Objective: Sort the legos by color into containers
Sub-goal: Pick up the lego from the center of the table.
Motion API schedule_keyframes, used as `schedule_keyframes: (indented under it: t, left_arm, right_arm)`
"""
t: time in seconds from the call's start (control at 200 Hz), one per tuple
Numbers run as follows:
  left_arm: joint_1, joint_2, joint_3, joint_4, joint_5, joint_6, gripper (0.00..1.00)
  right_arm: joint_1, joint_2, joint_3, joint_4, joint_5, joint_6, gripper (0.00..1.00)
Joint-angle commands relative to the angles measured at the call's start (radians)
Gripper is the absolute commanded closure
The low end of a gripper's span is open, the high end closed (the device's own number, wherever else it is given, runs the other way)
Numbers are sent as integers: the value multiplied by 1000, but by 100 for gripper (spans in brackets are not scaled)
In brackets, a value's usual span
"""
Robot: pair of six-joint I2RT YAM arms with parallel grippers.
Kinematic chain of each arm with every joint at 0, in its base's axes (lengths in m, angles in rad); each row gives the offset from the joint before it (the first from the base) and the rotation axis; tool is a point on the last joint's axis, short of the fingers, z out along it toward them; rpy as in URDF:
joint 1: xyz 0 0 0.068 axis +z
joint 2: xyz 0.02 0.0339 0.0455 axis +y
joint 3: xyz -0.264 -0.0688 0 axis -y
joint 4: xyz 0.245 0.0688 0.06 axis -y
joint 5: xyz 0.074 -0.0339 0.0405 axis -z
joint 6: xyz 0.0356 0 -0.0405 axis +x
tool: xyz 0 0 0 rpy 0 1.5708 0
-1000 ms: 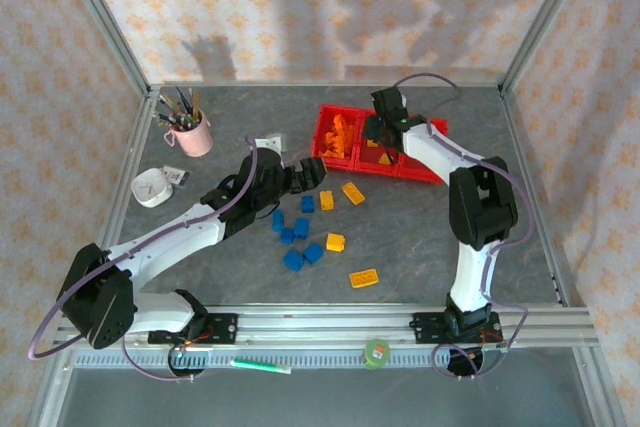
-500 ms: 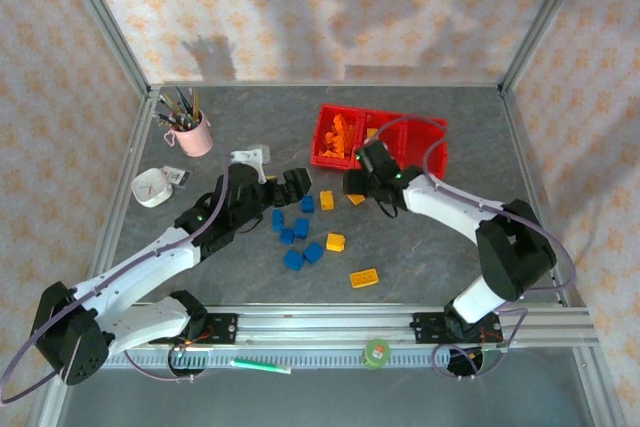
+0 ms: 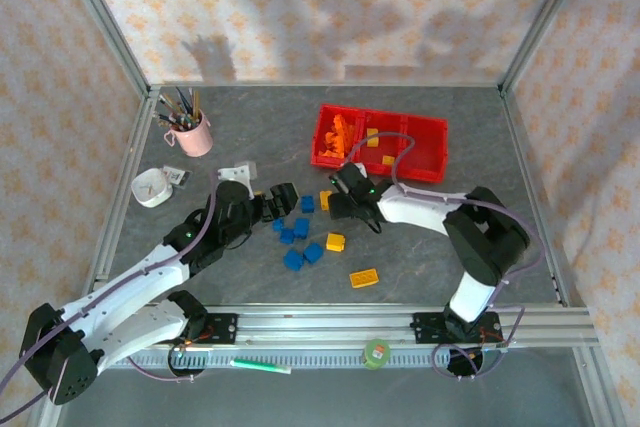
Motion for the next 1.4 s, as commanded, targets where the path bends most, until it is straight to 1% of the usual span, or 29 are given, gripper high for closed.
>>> schedule_keyframes:
  t: [0.0,0.115,0.245,0.31,0.516,0.571,0.706,0.811,0.901,1.001,1.151,1.271,1.396]
  left_arm:
    - [-1,-22,-14,-23,-36,-17,1]
    - [0,-22,-13,-24,-38,-15,1]
    - [0,-19,-14,-20,-44,-14,1]
    - [0,-16,-13,-19,-44,-12,1]
    - [2,-3,-8,-10,-41,-15,1]
    - [1,1,-8,-5,-39,-17,1]
    - [0,11,-3,4,-35,-20,1]
    - [1,20,4,6,-32,-20,1]
    - [1,24,9,2,-29,-20,1]
    - [1,24,8,1,-30,-21,1]
    - [1,33,11,13,-22,-24,1]
    - [1,52,25,27,-8,-23,1]
    - [1,79,53,39,9,-15,1]
  right_arm:
    - [-1,30,62,-19,118,-18,14]
    - [-17,62,90,-27,127,-15,14]
    - [-42,96,112,-40,112,-20,18]
    - [-53,105,118,-39,84,-28,21]
    - [-87,142,129,-40,28,-52,21]
    - [-92,150,134,-40,18,-55,23]
    - [-97,172,150,-32,-2,-71,29]
    - [-98,188,164,-27,-23,-84,38]
    - [-98,194,167,-37,-53,-86,47]
    - [-98,175,139,-23,-67,-82,56]
    - [-98,129,112,-21,-74,-75,66]
    - [-106,76,100,-24,-88,-64,71]
    - [-131,4,104,-40,-115,-49,72]
